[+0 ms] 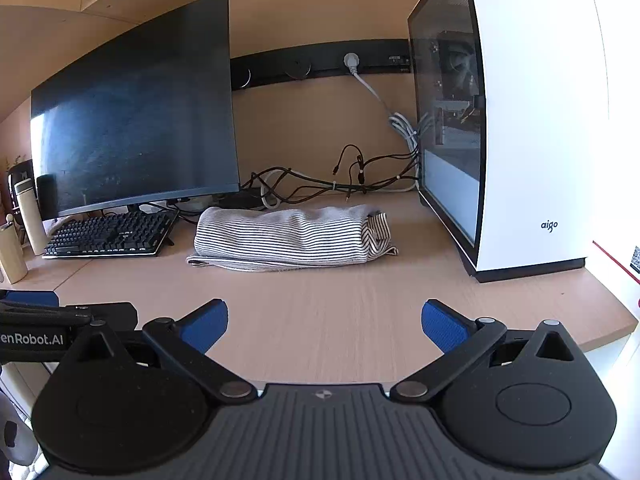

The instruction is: Fold clothes

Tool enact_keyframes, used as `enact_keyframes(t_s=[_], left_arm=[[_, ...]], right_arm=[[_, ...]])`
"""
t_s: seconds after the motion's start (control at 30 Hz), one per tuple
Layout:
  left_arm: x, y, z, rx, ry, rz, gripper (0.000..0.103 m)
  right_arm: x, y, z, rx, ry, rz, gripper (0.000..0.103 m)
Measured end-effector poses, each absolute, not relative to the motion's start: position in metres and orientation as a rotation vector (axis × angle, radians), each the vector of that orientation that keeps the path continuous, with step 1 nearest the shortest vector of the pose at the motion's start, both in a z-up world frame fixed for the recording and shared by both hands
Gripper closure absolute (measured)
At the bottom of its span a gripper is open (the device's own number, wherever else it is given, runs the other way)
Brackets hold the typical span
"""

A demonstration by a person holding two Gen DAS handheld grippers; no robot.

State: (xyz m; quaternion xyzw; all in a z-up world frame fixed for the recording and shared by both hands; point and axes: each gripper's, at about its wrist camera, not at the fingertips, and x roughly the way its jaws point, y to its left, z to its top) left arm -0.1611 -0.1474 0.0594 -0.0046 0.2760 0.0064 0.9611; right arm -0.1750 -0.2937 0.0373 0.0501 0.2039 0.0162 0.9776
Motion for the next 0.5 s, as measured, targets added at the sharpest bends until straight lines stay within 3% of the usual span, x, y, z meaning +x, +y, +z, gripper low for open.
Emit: enact_keyframes(t_s=[0.5], left_arm=[[-0.1671,-0.147,0.0619,0.023,0.517,0.02,0.0]], right_arm=[[-0.1754,-0.2918,0.0395,0.107,0.394,0.04,0.0]])
